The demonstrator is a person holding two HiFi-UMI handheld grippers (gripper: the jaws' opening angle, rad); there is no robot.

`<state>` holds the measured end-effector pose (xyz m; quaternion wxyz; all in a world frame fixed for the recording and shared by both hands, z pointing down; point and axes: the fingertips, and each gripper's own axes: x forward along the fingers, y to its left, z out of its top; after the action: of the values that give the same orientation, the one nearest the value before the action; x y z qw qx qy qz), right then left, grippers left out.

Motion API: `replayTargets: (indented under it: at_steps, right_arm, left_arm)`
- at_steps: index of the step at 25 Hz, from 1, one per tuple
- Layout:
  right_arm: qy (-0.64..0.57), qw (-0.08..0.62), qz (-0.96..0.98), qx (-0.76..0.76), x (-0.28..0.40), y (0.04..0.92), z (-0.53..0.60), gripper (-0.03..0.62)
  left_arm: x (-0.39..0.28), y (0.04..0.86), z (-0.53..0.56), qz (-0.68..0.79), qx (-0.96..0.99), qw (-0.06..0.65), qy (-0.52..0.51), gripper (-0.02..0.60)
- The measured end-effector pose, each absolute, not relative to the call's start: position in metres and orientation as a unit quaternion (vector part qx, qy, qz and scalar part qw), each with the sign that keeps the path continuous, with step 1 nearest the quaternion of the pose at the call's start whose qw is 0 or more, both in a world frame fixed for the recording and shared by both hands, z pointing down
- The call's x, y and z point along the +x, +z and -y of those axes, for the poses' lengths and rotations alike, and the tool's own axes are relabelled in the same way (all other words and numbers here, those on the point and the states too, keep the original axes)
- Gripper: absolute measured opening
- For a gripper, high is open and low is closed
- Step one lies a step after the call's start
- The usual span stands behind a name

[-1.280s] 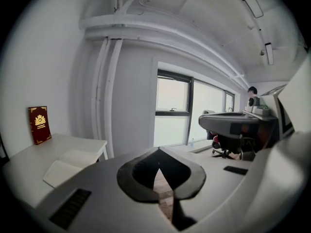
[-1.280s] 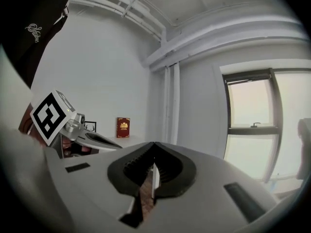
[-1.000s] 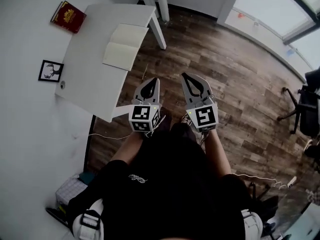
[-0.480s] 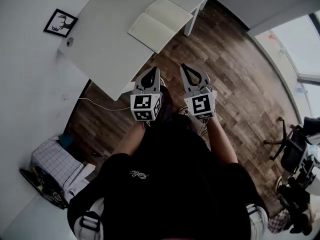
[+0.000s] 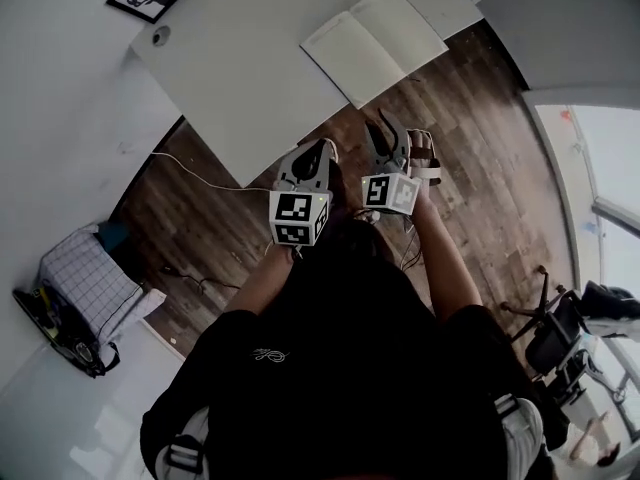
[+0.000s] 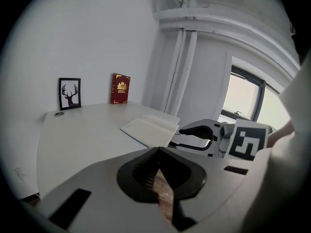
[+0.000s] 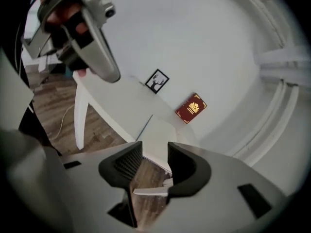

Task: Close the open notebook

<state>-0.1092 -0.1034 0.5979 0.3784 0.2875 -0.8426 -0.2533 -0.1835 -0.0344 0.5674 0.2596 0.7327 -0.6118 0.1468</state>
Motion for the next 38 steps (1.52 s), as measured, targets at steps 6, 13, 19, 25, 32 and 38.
replayTargets:
  at_steps: [6, 13, 19, 25, 32, 38]
  right_arm:
    - [-0.366, 0.455, 0.784, 0.211, -0.129, 0.653, 0.108, 0.181]
    - [-0.405, 0.479, 0.753, 0.199, -0.140, 0.676, 0.117, 0.183]
    - [-0.418, 0.475, 0.747, 0.204, -0.152, 0.679, 0.127, 0.072]
    - [-0.397, 0.447, 0.772, 0.214, -0.150, 0.656, 0.127, 0.040]
    - [-0.292, 0.409, 0.826, 0.255, -0.149, 0.615, 0.138, 0.038]
    - [-0.177, 0.350, 0.863, 0.318, -0.139, 0.567, 0.165, 0.038]
  left_arm:
    - [-0.204, 0.584, 0.035, 0.619, 0.720, 0.277, 0.149, 0.003]
    - [-0.219, 0.600, 0.048, 0.621, 0.712, 0.285, 0.160, 0.003]
    - [-0.222, 0.605, 0.058, 0.617, 0.714, 0.285, 0.167, 0.003]
    - [-0.215, 0.604, 0.065, 0.610, 0.722, 0.278, 0.173, 0.003]
    - [-0.213, 0.596, 0.085, 0.599, 0.739, 0.255, 0.172, 0.003]
    - [-0.198, 0.581, 0.123, 0.572, 0.770, 0.224, 0.172, 0.003]
